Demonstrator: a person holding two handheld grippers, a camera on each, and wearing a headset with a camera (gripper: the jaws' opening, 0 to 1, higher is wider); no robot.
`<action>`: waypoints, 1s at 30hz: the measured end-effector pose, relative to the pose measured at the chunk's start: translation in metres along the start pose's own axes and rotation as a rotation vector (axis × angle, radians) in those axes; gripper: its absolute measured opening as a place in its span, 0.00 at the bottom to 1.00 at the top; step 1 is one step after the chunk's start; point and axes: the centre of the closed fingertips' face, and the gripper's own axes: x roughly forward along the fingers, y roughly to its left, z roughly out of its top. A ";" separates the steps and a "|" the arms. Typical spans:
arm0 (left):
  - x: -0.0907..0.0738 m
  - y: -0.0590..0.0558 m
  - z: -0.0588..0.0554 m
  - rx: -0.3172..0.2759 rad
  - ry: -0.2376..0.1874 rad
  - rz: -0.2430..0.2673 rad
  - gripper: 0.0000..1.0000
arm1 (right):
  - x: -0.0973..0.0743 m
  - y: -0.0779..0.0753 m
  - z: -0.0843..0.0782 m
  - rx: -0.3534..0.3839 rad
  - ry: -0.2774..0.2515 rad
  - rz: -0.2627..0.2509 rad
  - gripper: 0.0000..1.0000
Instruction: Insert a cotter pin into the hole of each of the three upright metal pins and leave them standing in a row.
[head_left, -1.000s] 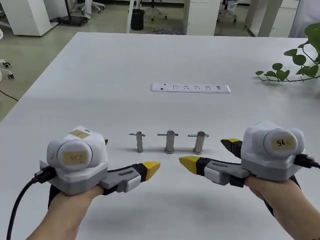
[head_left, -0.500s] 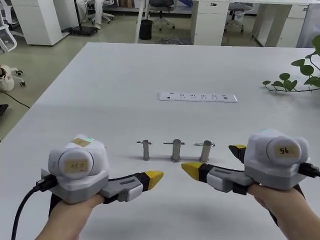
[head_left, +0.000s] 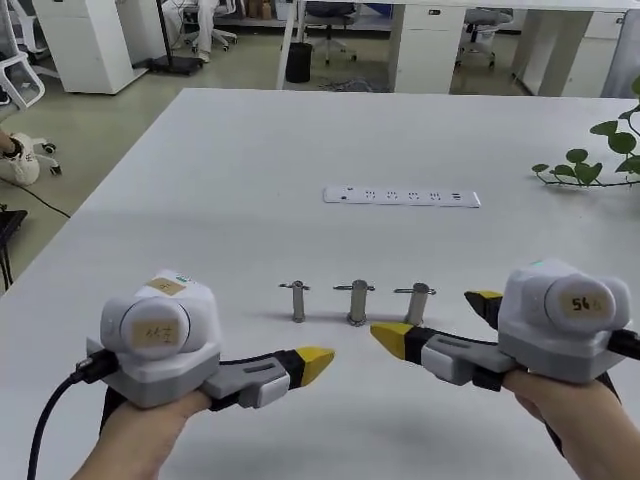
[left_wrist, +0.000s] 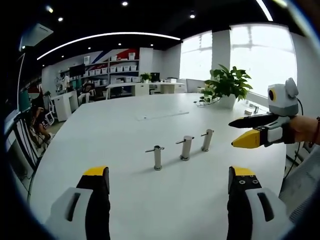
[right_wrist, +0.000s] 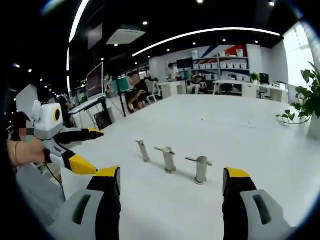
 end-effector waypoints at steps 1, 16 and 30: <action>-0.001 0.001 0.000 -0.002 -0.002 0.003 0.99 | 0.000 0.000 0.000 -0.002 0.000 -0.001 0.81; -0.002 0.004 0.000 0.002 0.002 0.007 0.97 | 0.001 0.001 0.003 0.000 -0.006 0.006 0.80; -0.001 -0.001 -0.002 0.000 0.005 -0.004 0.95 | -0.001 0.000 0.004 0.003 -0.014 0.005 0.79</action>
